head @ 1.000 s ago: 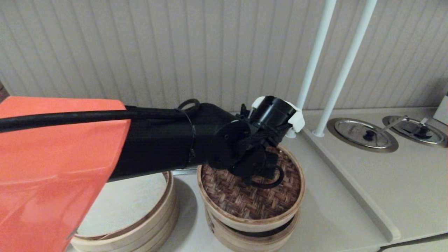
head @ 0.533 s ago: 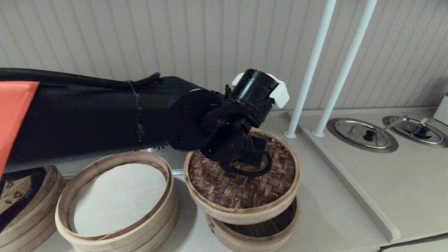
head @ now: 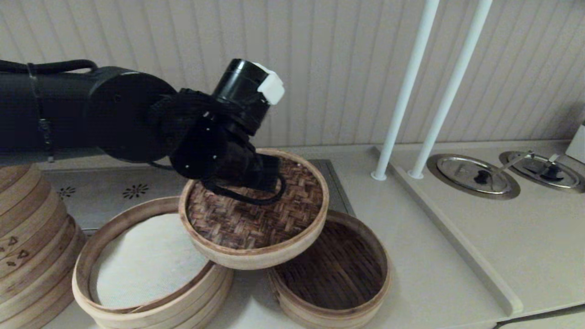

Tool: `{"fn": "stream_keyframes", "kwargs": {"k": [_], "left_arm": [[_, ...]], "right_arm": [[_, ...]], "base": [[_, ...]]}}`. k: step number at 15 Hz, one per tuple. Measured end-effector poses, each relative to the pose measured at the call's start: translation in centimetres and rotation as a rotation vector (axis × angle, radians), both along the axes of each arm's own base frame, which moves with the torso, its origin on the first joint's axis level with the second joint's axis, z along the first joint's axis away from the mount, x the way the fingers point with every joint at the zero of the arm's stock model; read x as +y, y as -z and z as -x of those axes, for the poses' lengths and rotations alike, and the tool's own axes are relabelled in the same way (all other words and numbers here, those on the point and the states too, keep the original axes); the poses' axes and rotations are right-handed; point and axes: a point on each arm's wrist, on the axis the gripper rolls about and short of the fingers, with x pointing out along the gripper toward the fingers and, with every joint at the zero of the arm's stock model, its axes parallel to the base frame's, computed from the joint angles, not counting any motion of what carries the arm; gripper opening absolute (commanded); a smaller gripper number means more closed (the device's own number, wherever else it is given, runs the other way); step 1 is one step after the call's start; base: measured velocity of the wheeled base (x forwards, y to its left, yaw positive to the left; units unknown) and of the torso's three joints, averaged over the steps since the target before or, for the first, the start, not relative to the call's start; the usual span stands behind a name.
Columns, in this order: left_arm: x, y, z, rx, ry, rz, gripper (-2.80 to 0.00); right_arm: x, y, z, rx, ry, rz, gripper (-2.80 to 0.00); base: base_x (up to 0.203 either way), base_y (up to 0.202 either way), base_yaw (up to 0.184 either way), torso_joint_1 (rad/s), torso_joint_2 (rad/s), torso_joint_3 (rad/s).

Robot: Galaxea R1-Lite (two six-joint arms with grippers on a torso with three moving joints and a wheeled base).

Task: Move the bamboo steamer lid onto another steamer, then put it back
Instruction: Put the steamer

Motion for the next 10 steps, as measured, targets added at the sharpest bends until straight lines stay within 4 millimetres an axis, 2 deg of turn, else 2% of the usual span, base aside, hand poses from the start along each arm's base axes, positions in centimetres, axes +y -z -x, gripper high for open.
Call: {"fn": "stream_keyframes", "kwargs": {"k": [5, 10], "left_arm": [[5.8, -0.4, -1.3, 0.005, -0.102, -0.017, -2.80], [10.1, 0.3, -0.6, 0.036, -0.183, -0.030, -2.80]], "right_arm": [[0.0, 0.0, 0.0, 0.000, 0.000, 0.000, -2.80], [0.0, 0.0, 0.0, 0.000, 0.000, 0.000, -2.80]], "base": [[0.000, 0.000, 0.000, 0.000, 0.00, 0.000], [0.000, 0.000, 0.000, 0.000, 0.00, 0.000]]}}
